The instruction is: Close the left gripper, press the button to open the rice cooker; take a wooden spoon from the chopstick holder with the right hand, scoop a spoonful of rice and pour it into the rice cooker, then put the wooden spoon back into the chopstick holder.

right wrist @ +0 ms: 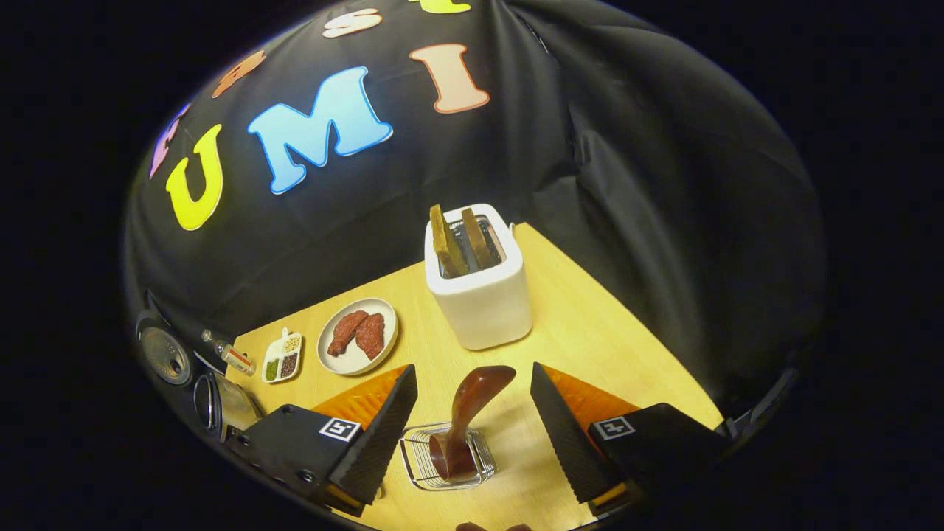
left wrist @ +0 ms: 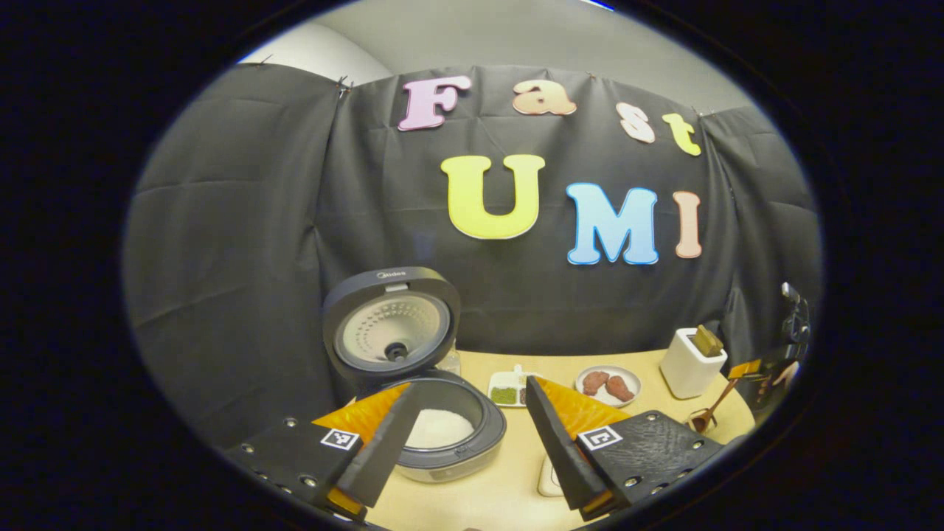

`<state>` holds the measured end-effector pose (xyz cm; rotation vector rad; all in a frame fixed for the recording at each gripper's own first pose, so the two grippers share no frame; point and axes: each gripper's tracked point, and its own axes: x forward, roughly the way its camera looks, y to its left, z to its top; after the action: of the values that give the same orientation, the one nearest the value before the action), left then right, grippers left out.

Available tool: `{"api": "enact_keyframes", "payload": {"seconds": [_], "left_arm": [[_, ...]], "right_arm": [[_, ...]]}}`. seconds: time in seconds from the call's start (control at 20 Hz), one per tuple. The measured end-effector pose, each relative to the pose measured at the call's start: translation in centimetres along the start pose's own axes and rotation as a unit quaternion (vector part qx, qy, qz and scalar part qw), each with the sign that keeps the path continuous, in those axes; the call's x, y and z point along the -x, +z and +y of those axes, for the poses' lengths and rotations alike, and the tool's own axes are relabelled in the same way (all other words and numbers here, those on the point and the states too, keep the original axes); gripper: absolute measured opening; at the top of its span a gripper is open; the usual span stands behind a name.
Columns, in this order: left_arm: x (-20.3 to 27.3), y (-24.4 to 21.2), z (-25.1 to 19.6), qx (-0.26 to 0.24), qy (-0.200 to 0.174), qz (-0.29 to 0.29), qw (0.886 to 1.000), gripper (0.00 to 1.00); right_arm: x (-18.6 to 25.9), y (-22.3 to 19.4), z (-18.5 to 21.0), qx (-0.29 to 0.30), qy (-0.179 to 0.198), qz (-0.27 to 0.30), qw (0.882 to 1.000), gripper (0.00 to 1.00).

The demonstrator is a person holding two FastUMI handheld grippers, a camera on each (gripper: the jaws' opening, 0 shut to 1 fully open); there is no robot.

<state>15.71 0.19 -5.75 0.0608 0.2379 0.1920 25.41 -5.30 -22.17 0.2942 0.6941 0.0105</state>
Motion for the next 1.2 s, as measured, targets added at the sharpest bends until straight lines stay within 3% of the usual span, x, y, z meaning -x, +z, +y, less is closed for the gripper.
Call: {"api": "enact_keyframes", "payload": {"seconds": [0.1,0.3,0.35,0.45,0.6,0.7,0.85,0.9,1.2], "left_arm": [[0.4,-0.4,-0.3,0.004,0.003,0.010,1.000,0.89],[1.6,-1.9,-0.7,0.002,0.019,0.026,0.999,0.89],[1.9,-2.1,-0.7,0.001,0.025,0.029,0.999,0.92],[2.4,-2.7,-1.0,0.006,0.024,0.036,0.999,0.89],[3.4,-2.8,-1.6,0.011,0.029,0.036,0.999,0.92],[3.6,-3.3,-1.7,0.010,0.035,0.037,0.999,0.92],[4.1,-4.5,-2.0,0.016,0.034,0.043,0.998,0.89],[4.2,-4.8,-1.8,0.017,0.033,0.048,0.998,0.92],[3.2,-5.1,-1.0,0.020,0.007,0.049,0.999,0.92]], "right_arm": [[-1.5,-1.5,-0.2,-0.017,0.006,0.026,0.999,0.98],[-3.9,-2.5,0.8,-0.021,0.038,0.048,0.998,0.94],[-4.5,-2.8,1.3,-0.025,0.052,0.055,0.997,0.99],[-5.6,-3.3,2.1,-0.036,0.075,0.072,0.994,0.91],[-6.4,-2.9,2.2,-0.085,0.079,0.078,0.990,0.39],[-5.3,-3.1,1.9,-0.121,0.083,0.101,0.984,0.24],[-5.9,-3.8,1.6,-0.125,0.073,0.104,0.984,0.21],[-5.6,-3.7,1.8,-0.120,0.073,0.097,0.985,0.24],[-1.7,-1.9,1.9,-0.159,0.058,0.045,0.985,0.24]]}}
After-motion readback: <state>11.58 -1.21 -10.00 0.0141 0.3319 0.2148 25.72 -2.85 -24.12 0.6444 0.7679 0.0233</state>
